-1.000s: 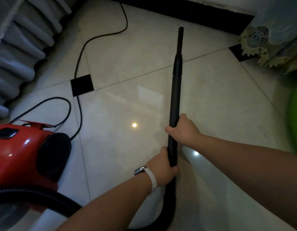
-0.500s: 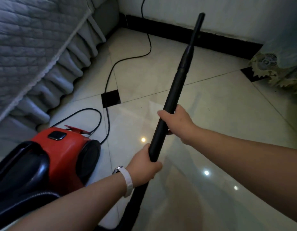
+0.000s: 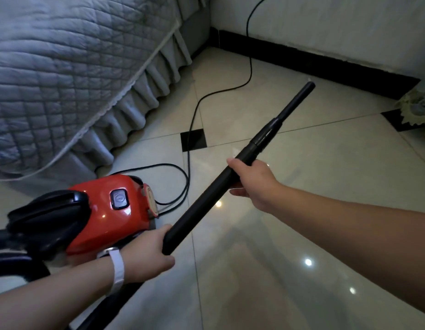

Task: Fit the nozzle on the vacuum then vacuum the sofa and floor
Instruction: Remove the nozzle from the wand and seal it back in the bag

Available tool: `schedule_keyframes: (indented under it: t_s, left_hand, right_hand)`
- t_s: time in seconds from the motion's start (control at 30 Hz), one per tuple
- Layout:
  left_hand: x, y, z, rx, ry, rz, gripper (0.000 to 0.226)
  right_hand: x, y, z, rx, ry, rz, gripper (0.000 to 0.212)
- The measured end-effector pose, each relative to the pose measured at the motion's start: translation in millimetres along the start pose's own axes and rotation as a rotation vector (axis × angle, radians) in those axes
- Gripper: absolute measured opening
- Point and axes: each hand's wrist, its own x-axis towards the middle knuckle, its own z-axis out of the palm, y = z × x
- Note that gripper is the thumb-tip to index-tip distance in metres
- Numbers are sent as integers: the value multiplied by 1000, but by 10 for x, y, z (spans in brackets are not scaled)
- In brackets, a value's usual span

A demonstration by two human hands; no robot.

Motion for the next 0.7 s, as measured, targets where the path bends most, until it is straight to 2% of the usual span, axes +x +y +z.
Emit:
schedule_keyframes:
  t_s: [0.1, 0.27, 0.37, 0.43, 0.5, 0.57, 0.7]
  left_hand:
    - [-60, -47, 58, 10, 59, 7, 35]
    - [4, 248, 167, -176, 208, 93, 24]
    - [66, 339, 134, -350, 259, 133, 29]
    - [72, 358, 128, -353, 276, 184, 38]
    - [76, 392, 96, -308, 289, 219, 37]
    - [86, 424, 43, -278, 269, 216, 27]
    - [31, 368, 0, -282, 140, 162, 19]
  right_hand:
    - [-102, 27, 233, -6, -40, 5, 31]
    - [-409, 287, 646, -210, -135, -23, 31]
    - [-482, 398, 754, -247, -174, -12, 30]
    - [-493, 348, 722, -226, -226, -4, 28]
    - [-517, 251, 663, -191, -267, 4, 28]
    - [-521, 119, 576, -183, -230, -4, 30]
    - [-382, -163, 324, -82, -39, -44, 30]
